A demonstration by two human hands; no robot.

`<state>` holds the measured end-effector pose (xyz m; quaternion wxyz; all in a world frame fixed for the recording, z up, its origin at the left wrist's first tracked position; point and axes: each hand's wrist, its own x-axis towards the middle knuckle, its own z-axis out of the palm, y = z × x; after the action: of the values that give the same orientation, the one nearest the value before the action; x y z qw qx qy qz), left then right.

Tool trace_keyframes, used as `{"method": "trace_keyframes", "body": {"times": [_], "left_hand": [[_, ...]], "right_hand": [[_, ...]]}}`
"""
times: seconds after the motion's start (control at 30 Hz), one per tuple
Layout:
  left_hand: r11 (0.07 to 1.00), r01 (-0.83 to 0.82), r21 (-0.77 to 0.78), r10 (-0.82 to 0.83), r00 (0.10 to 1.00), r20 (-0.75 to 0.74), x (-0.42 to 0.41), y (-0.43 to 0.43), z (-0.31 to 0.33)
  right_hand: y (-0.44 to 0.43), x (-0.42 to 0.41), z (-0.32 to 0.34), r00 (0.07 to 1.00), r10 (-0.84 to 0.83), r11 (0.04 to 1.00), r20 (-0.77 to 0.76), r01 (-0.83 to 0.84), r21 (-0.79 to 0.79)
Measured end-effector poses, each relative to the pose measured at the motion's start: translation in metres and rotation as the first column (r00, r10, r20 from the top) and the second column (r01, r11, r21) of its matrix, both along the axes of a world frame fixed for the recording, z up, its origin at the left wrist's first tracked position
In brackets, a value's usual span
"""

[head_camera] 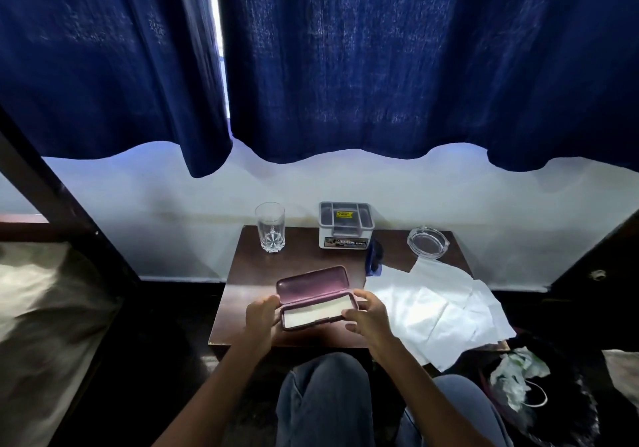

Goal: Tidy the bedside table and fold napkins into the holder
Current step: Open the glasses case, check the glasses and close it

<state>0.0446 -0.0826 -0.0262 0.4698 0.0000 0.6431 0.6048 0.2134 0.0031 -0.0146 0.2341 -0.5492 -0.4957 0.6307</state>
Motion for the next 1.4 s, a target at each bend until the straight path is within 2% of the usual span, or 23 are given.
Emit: {"method": "trace_keyframes", "body": {"times": [0.1, 0.2, 0.4, 0.5, 0.7, 0.77, 0.83, 0.9, 0.93, 1.0, 1.03, 1.13, 1.2, 1.3, 1.4], "left_hand": [[0.990, 0.099, -0.096, -0.111, 0.985, -0.130, 0.001, -0.005, -0.008], [0.977, 0.084, -0.198, -0.130, 0.963, -0.234, 0.002, -0.006, -0.015], [0.953, 0.194, -0.234, -0.250, 0.939, -0.236, 0.000, -0.007, -0.018], [0.940, 0.233, -0.251, -0.288, 0.934, -0.213, -0.003, -0.005, -0.028], [0.952, 0.162, -0.261, -0.233, 0.935, -0.267, -0.004, -0.003, -0.040], [0.954, 0.157, -0.256, -0.226, 0.936, -0.271, -0.004, -0.003, -0.038], [0.958, 0.115, -0.264, -0.190, 0.940, -0.283, -0.004, -0.001, -0.039], [0.952, 0.090, -0.293, -0.194, 0.917, -0.347, -0.003, 0.001, -0.037], [0.949, 0.073, -0.307, -0.198, 0.895, -0.400, -0.005, 0.002, -0.041], [0.949, 0.039, -0.312, -0.191, 0.858, -0.476, -0.004, 0.006, -0.033], [0.955, 0.028, -0.295, -0.180, 0.845, -0.504, -0.002, 0.009, -0.025], [0.951, 0.038, -0.306, -0.219, 0.782, -0.584, 0.005, 0.016, -0.008], [0.957, 0.064, -0.283, -0.232, 0.754, -0.614, 0.006, 0.020, -0.010], [0.969, 0.078, -0.233, -0.209, 0.762, -0.613, 0.005, 0.023, -0.014], [0.978, 0.063, -0.200, -0.178, 0.757, -0.629, 0.007, 0.026, -0.009]], "right_hand": [[0.001, -0.007, -0.015, 0.989, 0.028, 0.995, 0.145, -0.042, 0.095], [0.002, -0.013, -0.027, 0.962, 0.102, 0.980, 0.254, -0.140, 0.139], [0.010, -0.020, -0.052, 0.886, 0.187, 0.933, 0.424, -0.295, 0.204], [0.011, -0.018, -0.050, 0.869, 0.214, 0.917, 0.446, -0.337, 0.216], [0.018, -0.016, -0.055, 0.794, 0.272, 0.880, 0.543, -0.434, 0.193], [0.023, -0.016, -0.050, 0.808, 0.200, 0.886, 0.554, -0.390, 0.249], [0.034, -0.016, -0.038, 0.856, 0.014, 0.898, 0.516, -0.238, 0.371], [0.052, -0.017, -0.026, 0.865, -0.128, 0.864, 0.485, -0.143, 0.483], [0.063, -0.018, -0.022, 0.853, -0.148, 0.851, 0.500, -0.148, 0.504], [0.083, -0.017, -0.019, 0.795, -0.135, 0.806, 0.591, -0.259, 0.532], [0.092, -0.016, -0.020, 0.733, -0.117, 0.761, 0.670, -0.366, 0.535], [0.116, -0.012, -0.024, 0.433, -0.060, 0.597, 0.899, -0.707, 0.380], [0.127, -0.011, -0.027, 0.279, -0.023, 0.520, 0.960, -0.817, 0.249], [0.136, -0.010, -0.032, 0.172, -0.006, 0.445, 0.985, -0.882, 0.157], [0.141, -0.010, -0.035, 0.160, -0.033, 0.387, 0.987, -0.908, 0.161]]}}
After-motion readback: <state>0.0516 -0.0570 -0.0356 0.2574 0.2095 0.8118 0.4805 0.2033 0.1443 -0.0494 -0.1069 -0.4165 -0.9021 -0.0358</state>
